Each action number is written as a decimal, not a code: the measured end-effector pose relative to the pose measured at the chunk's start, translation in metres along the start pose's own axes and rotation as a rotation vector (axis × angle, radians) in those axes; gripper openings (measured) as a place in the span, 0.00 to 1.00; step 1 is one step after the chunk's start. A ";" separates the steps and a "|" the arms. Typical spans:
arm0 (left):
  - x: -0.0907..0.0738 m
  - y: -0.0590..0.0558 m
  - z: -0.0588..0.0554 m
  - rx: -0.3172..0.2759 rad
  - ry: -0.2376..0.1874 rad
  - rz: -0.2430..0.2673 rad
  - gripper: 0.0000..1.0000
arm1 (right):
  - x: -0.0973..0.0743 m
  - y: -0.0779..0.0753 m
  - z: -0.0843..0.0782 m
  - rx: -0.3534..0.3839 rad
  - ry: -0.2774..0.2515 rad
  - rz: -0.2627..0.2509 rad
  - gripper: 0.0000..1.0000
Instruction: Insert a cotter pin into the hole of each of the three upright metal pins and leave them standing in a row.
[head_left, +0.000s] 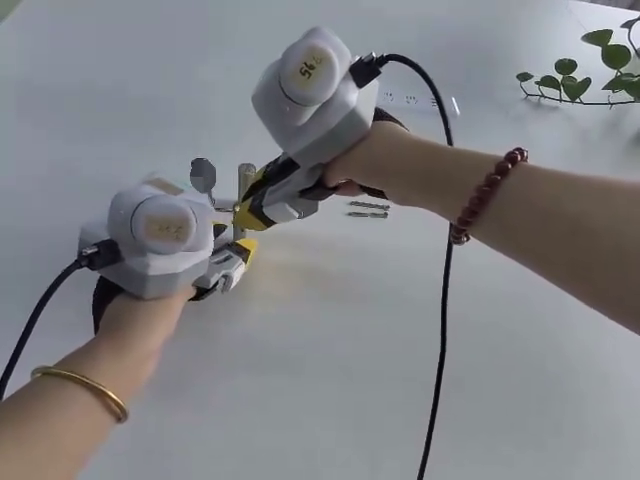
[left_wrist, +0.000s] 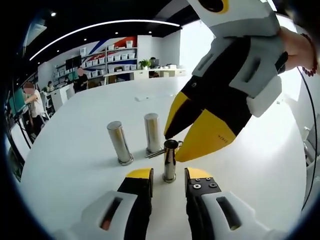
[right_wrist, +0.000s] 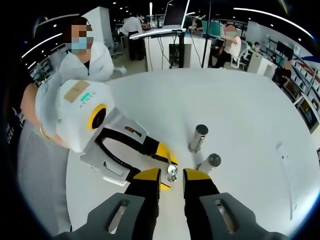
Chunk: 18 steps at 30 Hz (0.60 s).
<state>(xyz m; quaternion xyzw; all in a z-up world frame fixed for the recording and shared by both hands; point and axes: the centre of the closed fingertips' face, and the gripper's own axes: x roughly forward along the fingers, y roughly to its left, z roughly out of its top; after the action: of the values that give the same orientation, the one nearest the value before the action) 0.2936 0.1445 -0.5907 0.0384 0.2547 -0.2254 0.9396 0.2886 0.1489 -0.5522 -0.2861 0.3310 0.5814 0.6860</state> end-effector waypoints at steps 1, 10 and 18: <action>-0.001 0.000 0.000 0.004 0.001 0.003 0.25 | -0.002 -0.002 0.002 0.015 -0.008 -0.005 0.13; -0.011 0.002 0.000 0.027 0.002 0.007 0.37 | -0.012 -0.021 0.005 0.092 -0.034 -0.070 0.18; -0.020 -0.001 0.012 0.031 -0.029 -0.010 0.45 | -0.010 -0.046 0.002 0.107 -0.046 -0.136 0.18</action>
<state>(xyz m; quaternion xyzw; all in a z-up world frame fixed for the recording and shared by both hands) 0.2833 0.1489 -0.5703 0.0484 0.2378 -0.2348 0.9413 0.3326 0.1367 -0.5429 -0.2574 0.3258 0.5213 0.7455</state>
